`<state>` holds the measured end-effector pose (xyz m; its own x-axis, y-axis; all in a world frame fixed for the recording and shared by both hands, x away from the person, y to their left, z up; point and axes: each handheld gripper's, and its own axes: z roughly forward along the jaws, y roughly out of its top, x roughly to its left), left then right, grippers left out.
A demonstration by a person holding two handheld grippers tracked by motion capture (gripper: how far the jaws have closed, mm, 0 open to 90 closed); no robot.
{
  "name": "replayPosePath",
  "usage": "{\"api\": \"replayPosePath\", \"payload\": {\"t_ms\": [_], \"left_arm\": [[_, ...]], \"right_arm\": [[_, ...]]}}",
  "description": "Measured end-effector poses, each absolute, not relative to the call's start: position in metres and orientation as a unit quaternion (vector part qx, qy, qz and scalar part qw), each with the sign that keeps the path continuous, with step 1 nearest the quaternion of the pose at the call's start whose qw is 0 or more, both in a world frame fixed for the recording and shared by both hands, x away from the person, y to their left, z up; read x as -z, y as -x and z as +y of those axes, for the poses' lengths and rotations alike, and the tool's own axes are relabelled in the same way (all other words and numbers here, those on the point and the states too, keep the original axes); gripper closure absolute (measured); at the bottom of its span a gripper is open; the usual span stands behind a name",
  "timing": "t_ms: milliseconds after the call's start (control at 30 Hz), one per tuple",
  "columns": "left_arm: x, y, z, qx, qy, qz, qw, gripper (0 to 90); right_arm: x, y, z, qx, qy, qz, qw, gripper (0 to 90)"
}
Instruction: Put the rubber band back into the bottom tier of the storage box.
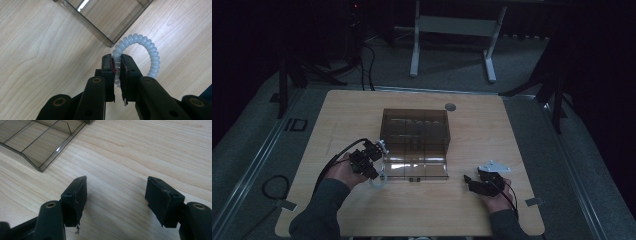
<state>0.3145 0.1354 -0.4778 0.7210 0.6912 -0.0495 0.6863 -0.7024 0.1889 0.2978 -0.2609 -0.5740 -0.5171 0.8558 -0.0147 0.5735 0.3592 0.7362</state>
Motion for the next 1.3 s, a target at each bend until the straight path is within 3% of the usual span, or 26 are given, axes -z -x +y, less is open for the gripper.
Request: {"api": "replayPosePath", "payload": {"t_ms": [1300], "left_arm": [[0.475, -0.340, 0.114, -0.042, -0.921, 0.364, 0.131, 82.2]], "right_arm": [[0.574, -0.298, -0.261, -0.347, -0.447, 0.799, 0.203, 33.7]]}}
